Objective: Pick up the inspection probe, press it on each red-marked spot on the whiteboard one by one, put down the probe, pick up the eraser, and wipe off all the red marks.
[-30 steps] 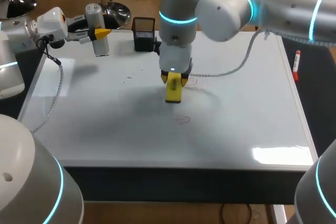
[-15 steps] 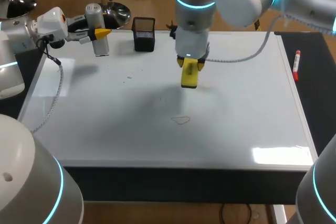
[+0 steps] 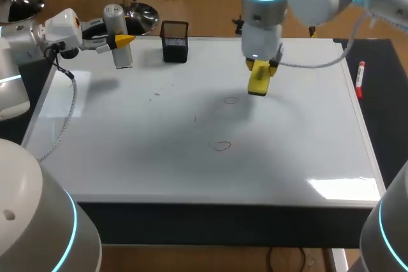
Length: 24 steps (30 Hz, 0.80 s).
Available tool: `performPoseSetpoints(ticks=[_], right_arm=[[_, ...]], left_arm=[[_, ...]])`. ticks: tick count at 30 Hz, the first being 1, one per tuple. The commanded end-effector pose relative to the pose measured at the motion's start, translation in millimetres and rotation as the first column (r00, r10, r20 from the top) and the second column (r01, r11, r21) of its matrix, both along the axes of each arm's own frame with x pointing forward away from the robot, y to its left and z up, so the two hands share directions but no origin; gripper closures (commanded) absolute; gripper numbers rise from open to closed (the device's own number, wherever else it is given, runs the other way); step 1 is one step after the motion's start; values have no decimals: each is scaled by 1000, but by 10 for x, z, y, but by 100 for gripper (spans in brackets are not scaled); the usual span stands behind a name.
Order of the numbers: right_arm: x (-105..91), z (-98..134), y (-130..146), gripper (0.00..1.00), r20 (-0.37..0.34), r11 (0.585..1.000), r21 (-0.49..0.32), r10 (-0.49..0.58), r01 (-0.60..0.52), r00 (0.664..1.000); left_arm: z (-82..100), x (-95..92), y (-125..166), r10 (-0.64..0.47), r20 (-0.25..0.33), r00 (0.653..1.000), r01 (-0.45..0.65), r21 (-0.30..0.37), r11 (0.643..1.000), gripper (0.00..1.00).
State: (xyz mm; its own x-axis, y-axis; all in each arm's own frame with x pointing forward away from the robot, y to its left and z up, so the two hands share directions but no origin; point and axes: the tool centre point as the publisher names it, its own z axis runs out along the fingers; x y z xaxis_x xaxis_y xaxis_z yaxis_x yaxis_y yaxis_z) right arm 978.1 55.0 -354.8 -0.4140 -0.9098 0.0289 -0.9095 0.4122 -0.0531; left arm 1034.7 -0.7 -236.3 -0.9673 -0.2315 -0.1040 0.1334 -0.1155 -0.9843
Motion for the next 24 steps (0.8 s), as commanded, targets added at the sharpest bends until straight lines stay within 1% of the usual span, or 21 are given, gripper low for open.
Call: performPoseSetpoints(ticks=[1, 3, 4, 6, 9, 14, 20, 24], right_arm=[[107, -64, -310, 100, -1, 999, 40, -10, 10, 1000], [164, -77, -448, 100, 0, 999, 26, -35, 35, 999], [192, -76, -517, 100, 0, 998, 34, -49, 49, 999], [235, -75, -633, 100, -1, 997, 26, -73, 73, 997], [330, -76, -878, 100, -7, 992, 17, -124, 124, 992], [466, -59, -1178, 100, -17, 983, 9, -182, 182, 983], [638, -109, -1477, 100, -39, 968, -2, -252, 252, 967], [733, -110, -1594, 100, -42, 962, -3, -274, 274, 961]], left_arm=[[12, -7, 1, 1, 2, 1000, -1, 0, 1000, 100], [12, -7, 1, 1, 2, 1000, -1, 0, 1000, 100], [12, -7, 1, 1, 2, 1000, -1, 0, 1000, 100], [12, -7, 1, 1, 2, 1000, -1, 0, 1000, 100], [12, -7, 1, 1, 2, 1000, -1, 0, 1000, 100], [12, -7, 1, 1, 2, 1000, -1, 0, 1000, 100], [12, -7, 1, 1, 2, 1000, -1, 0, 1000, 100], [12, -7, 1, 1, 2, 1000, -1, 0, 1000, 100]])
